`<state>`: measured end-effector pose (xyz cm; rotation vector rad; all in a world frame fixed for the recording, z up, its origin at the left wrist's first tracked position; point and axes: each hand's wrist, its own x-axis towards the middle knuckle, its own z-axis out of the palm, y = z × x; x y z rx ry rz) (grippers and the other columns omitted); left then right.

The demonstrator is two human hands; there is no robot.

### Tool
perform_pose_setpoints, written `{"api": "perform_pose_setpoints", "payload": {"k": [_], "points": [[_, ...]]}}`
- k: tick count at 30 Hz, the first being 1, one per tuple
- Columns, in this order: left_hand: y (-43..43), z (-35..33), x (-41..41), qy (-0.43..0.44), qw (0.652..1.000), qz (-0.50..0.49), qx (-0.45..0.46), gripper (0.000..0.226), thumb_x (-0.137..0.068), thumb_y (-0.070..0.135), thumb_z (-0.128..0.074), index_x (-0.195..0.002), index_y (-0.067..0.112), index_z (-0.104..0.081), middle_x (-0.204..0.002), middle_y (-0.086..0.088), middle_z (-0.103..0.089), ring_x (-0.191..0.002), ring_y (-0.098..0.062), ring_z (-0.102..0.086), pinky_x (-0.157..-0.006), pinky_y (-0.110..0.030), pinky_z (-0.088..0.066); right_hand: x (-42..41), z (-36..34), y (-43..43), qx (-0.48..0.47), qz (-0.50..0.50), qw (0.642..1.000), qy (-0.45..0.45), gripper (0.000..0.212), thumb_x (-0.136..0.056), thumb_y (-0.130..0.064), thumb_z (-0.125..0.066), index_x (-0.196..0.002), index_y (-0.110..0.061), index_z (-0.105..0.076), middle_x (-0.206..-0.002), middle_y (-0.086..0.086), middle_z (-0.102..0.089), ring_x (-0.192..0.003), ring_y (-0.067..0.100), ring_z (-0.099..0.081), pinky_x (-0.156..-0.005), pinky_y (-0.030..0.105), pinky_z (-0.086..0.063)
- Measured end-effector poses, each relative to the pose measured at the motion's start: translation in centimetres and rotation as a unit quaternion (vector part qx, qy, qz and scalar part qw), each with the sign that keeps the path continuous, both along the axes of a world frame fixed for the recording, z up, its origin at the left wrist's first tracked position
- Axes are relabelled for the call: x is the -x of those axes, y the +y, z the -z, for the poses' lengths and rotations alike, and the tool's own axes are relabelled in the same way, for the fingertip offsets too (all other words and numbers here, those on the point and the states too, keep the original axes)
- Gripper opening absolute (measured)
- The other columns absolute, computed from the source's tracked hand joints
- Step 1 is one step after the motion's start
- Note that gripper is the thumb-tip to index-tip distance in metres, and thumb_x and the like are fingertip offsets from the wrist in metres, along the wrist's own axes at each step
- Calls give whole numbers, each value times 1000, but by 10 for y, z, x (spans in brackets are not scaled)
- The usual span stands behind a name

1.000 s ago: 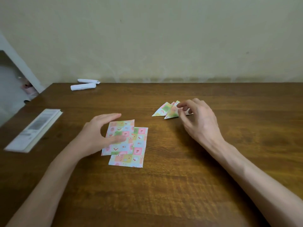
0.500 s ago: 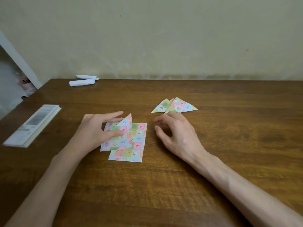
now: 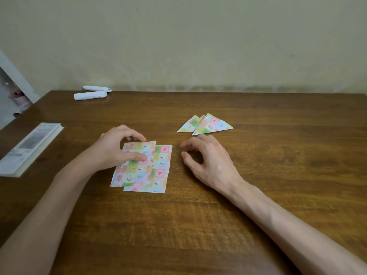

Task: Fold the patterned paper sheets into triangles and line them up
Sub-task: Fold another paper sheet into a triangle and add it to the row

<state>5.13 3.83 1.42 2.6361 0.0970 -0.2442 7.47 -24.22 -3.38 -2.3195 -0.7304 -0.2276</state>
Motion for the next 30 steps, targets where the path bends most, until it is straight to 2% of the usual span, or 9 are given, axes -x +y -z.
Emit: {"api": "perform_pose_setpoints", "payload": {"k": [5,9,13,18,20,23,25,27,30], "points": [[2,2,-2,-1,998,-18,57,49,-66,46,-88,-106,35,-61,-117,16,-57,-109,-5,-58,-78,-26,-50,0,-1,1,-2,0,1000,10,18,-97,-37,-64,-113,-32,-70,-100,-18,-61,-103,3,-52,-85,23,-46],[2,-2,5,-34,994,-36,97,40,-75,26,-90,-104,28,-63,-111,13,-66,-107,-3,-61,-73,-24,-50,0,-3,0,-8,2,1000,23,18,-96,-36,-66,-113,-31,-71,-100,-18,-62,-104,4,-54,-86,22,-44],[7,-14,12,-67,982,-67,166,26,-83,19,-83,-104,22,-69,-96,16,-75,-92,3,-70,-66,-25,-53,1,-6,-1,-13,0,999,38,18,-96,-36,-67,-113,-32,-71,-98,-20,-61,-103,4,-54,-86,22,-43],[-4,-29,22,-111,943,-107,296,20,-82,28,-78,-101,21,-76,-96,5,-80,-90,-8,-75,-78,-35,-54,4,-13,-3,-117,-19,987,111,22,-89,-39,-78,-109,-32,-73,-97,-15,-69,-98,6,-63,-86,19,-47],[-17,-37,23,-124,926,-93,343,19,-84,30,-76,-101,21,-76,-100,0,-79,-96,-14,-76,-84,-38,-55,7,-19,-3,-211,-62,957,191,32,-85,-38,-84,-113,-26,-74,-101,-6,-73,-94,13,-68,-83,17,-48],[-48,-41,20,-145,909,-47,388,23,-86,27,-74,-105,14,-73,-102,-4,-79,-98,-20,-76,-83,-39,-62,10,-29,-7,-271,-113,921,255,43,-84,-24,-86,-122,-16,-70,-109,1,-77,-102,18,-72,-93,26,-54],[-71,-39,17,-151,904,-12,400,22,-87,23,-74,-106,10,-72,-101,-5,-79,-96,-21,-77,-79,-36,-62,10,-31,-12,-283,-113,921,244,32,-88,-14,-82,-117,-9,-71,-107,2,-78,-101,18,-74,-93,36,-58],[-90,-36,15,-168,899,21,404,18,-89,18,-75,-104,9,-72,-99,-6,-79,-93,-23,-77,-74,-35,-64,8,-30,-21,-278,-78,938,190,14,-90,-9,-79,-102,-2,-74,-95,9,-77,-86,14,-70,-82,41,-56],[-102,-25,13,-205,894,77,391,18,-87,12,-77,-105,9,-74,-101,-4,-79,-95,-20,-77,-80,-30,-62,3,-27,-44,-250,-19,963,94,5,-89,-10,-81,-94,-10,-79,-89,-2,-77,-75,6,-63,-74,32,-52]]}}
